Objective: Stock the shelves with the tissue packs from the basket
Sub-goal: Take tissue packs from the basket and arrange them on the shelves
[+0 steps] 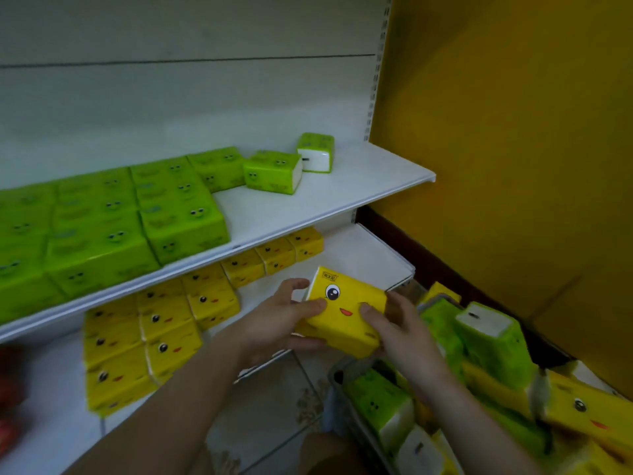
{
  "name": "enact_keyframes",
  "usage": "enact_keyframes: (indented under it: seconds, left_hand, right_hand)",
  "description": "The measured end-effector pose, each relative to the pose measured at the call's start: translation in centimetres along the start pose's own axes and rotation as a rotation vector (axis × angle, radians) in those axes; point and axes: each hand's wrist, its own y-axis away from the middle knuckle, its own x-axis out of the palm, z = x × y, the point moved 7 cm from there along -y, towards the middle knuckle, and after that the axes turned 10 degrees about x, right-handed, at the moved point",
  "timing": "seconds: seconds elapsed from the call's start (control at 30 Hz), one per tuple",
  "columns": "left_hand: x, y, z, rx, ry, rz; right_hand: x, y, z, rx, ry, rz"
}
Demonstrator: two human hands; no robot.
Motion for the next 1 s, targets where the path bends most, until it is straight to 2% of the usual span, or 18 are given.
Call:
enact_keyframes:
  seconds: [0.1,0.17,0.27,0.33,0.4,0.53,0.7,0.87,1.0]
  left_hand:
    - [-4.7,0.7,0.2,0.001,0.002,-0.114]
    - [-8.0,1.6,0.7,-0.007,-0.116,-0.156]
    - [-13.9,2.6,2.0,-0.079,-0.643,-0.216]
    - [-17.9,2.8,2.9,-0.085,-1.005,-0.287]
    - [-21.0,2.8,4.7,-0.125,-1.154,-0.314]
    - [-25.2,1.5,10.5,-0.211,-1.311,-0.213]
    - [-27.3,-0.3,17.5,-0.269,-1.424,-0.080]
    - [-27.8,-0.8,18.4,-0.174,-1.458,-0.120]
    - [-28.3,-1.2,17.4,-0.150,-1.378,-0.168]
  right_hand:
    - [6.0,-1.4,0.0,0.124,-0.076,0.150]
    - [9.9,-2.2,0.4,0.134,-0.071,0.228]
    - [14.7,-5.3,0.3,0.036,0.144,0.156]
    - [18.1,-7.4,-0.8,0.042,0.235,0.157]
    - [21.5,-9.7,-2.6,0.052,0.321,0.175]
    - [27.0,-13.6,-6.3,0.047,0.471,0.185]
    - [31.1,-17.4,-10.2,0.034,0.569,0.147]
    - [32.7,-18.4,-11.9,0.012,0.594,0.027]
    - [33.3,-18.8,-12.1,0.016,0.604,0.035]
